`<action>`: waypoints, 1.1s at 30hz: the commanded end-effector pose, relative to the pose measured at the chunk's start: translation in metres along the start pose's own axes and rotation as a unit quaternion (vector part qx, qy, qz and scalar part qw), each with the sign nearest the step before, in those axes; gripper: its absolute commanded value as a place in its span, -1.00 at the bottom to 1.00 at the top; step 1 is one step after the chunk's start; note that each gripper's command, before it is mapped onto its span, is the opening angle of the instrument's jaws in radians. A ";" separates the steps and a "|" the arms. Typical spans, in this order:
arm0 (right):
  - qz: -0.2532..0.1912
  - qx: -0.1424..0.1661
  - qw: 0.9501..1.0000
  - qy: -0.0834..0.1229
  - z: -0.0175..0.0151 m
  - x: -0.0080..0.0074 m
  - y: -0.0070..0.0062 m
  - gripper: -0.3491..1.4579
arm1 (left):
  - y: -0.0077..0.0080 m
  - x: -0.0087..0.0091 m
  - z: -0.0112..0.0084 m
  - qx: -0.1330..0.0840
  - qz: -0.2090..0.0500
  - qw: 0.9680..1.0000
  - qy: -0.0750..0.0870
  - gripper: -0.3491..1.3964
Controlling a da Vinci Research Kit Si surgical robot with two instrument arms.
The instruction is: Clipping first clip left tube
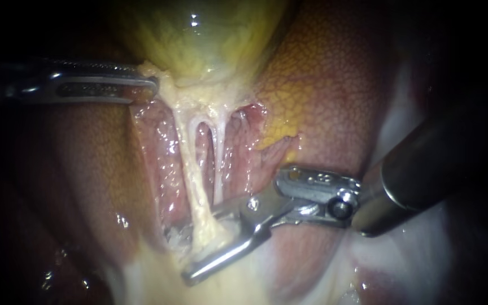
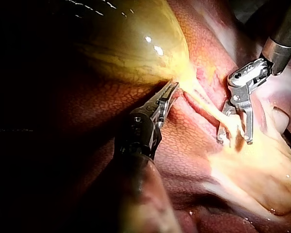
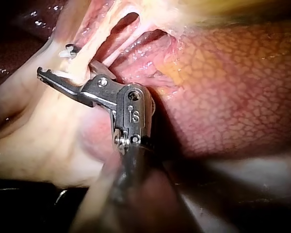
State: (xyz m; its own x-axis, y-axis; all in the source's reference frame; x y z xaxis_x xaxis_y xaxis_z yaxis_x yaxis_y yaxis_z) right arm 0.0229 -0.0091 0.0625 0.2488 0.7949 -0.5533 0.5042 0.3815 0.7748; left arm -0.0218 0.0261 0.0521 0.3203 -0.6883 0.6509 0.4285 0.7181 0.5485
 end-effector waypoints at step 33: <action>0.033 -0.011 0.999 0.042 0.0001 0.0043 -0.0022 -0.81 | 0.0001 0.0002 0.0001 0.000 0.001 1.000 0.000 -1.00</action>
State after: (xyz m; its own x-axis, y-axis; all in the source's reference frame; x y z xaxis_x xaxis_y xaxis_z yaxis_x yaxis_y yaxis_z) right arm 0.0229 -0.0065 0.0584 0.2099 0.8557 -0.4730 0.4684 0.3366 0.8169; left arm -0.0219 0.0260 0.0523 0.3207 -0.6873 0.6517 0.4286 0.7189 0.5472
